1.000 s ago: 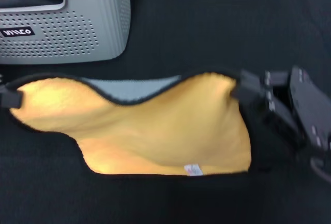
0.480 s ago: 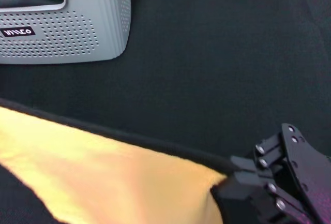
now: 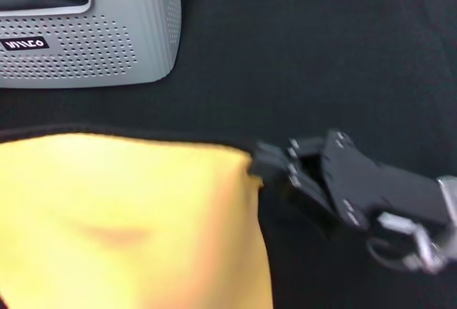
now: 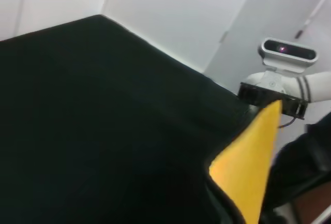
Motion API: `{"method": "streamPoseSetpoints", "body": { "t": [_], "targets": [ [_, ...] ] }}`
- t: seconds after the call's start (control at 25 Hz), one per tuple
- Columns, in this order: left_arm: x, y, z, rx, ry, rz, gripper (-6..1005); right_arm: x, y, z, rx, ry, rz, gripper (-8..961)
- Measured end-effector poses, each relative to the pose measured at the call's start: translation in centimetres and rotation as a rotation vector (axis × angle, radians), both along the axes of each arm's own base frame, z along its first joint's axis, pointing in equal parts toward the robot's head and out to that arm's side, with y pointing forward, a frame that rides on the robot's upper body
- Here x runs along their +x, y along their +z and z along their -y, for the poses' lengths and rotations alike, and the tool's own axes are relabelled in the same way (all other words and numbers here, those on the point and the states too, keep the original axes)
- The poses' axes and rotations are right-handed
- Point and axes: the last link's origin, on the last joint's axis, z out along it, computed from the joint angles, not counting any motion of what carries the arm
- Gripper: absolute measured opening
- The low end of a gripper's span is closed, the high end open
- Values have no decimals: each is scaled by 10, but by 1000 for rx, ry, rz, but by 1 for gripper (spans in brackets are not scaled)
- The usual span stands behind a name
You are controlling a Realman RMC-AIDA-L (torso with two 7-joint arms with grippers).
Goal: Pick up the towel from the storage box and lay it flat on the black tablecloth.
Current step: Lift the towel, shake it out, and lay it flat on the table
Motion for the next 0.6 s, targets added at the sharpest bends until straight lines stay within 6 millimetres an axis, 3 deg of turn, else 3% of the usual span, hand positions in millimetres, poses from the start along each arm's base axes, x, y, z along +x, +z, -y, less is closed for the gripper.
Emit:
{"method": "streamPoseSetpoints", "body": {
  "t": [0.28, 0.6],
  "targets": [
    [-30, -41, -48, 66, 108, -56, 12, 19, -17, -50, 67, -160, 167, 45],
    [-32, -78, -98, 106, 152, -142, 13, 36, -14, -93, 132, -281, 268, 48]
  ]
}}
